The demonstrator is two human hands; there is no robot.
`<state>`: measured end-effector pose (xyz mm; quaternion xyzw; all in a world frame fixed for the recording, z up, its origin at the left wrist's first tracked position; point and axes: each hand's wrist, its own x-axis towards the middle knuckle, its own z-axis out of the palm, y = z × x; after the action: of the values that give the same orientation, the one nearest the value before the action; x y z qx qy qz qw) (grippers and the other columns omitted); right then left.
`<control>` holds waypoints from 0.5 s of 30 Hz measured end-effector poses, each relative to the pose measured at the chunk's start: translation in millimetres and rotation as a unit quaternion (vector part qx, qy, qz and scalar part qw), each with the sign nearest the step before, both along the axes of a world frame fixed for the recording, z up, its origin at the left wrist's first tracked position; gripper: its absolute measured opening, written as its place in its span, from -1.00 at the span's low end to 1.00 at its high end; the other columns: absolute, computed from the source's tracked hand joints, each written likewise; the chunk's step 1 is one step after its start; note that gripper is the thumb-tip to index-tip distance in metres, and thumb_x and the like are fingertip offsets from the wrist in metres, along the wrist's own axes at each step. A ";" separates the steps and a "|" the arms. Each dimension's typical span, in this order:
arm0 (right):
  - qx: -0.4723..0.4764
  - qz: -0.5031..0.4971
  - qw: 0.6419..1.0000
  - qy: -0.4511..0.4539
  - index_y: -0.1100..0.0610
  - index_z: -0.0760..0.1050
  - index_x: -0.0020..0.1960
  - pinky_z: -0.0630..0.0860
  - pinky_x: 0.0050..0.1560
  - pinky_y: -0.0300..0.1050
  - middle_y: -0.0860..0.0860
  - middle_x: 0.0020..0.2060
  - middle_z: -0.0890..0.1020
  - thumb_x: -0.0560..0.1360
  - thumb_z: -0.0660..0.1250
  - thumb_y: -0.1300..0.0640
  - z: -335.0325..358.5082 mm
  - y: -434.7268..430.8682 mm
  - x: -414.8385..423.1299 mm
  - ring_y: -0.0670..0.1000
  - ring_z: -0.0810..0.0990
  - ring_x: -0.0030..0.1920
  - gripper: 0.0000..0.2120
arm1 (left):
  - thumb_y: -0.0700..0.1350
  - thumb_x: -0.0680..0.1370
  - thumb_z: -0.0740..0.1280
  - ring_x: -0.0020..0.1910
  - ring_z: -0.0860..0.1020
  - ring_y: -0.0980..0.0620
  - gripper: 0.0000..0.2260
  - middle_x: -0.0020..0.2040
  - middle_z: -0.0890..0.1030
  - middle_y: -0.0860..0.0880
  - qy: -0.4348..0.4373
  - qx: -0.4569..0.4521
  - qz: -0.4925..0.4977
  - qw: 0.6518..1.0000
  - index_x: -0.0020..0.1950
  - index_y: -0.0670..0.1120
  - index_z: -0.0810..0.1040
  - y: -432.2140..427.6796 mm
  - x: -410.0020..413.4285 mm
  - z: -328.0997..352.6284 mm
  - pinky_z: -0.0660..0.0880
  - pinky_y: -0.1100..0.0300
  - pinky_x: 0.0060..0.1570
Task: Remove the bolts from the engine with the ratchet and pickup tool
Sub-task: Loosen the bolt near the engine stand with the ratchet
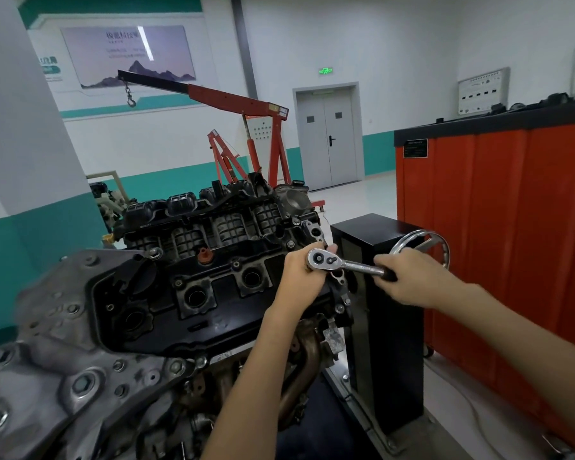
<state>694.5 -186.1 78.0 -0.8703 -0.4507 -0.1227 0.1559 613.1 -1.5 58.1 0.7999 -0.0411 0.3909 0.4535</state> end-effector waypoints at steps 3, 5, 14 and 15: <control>0.115 0.007 0.982 0.152 -0.04 0.37 -0.28 0.29 -0.48 -0.34 -0.08 -0.46 0.47 0.53 0.31 0.05 -32.6 9.2 -38.2 -0.18 0.42 -0.51 -0.77 | -0.13 0.62 0.27 -0.47 0.25 0.21 -0.57 -0.50 0.30 0.15 -0.016 -0.056 0.006 0.998 -0.44 0.08 0.28 2.0 4.4 -4.3 0.23 0.44 -0.41; 0.212 0.017 0.932 0.294 0.03 0.41 -0.27 0.29 -0.50 -0.34 -0.08 -0.49 0.44 0.52 0.34 0.10 -58.7 20.6 -71.9 -0.20 0.36 -0.56 -0.78 | -0.16 0.61 0.26 -0.49 0.22 0.21 -0.55 -0.51 0.28 0.16 -0.036 -0.062 0.016 0.997 -0.45 0.12 0.26 -2.9 9.9 -5.8 0.21 0.45 -0.43; 0.202 0.022 0.933 0.296 0.08 0.43 -0.30 0.36 -0.46 -0.22 -0.04 -0.44 0.47 0.49 0.30 0.23 -67.3 23.8 -62.7 -0.11 0.39 -0.48 -0.80 | -0.15 0.61 0.29 -0.47 0.18 0.19 -0.53 -0.50 0.23 0.14 0.004 -0.044 -0.001 0.999 -0.46 0.09 0.22 -3.2 5.0 -2.7 0.19 0.41 -0.43; 0.147 0.026 0.956 0.254 0.09 0.46 -0.22 0.40 -0.46 -0.23 -0.02 -0.38 0.50 0.51 0.29 0.18 -56.4 13.7 -45.4 -0.11 0.44 -0.46 -0.87 | -0.16 0.61 0.30 -0.48 0.19 0.19 -0.52 -0.51 0.24 0.14 0.017 -0.035 -0.003 0.999 -0.47 0.08 0.24 -1.3 2.9 -1.1 0.20 0.42 -0.43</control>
<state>649.2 -172.4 21.6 -0.8285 -0.3955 0.0415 0.3944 616.0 -2.9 57.0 0.7899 -0.0219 0.3770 0.4832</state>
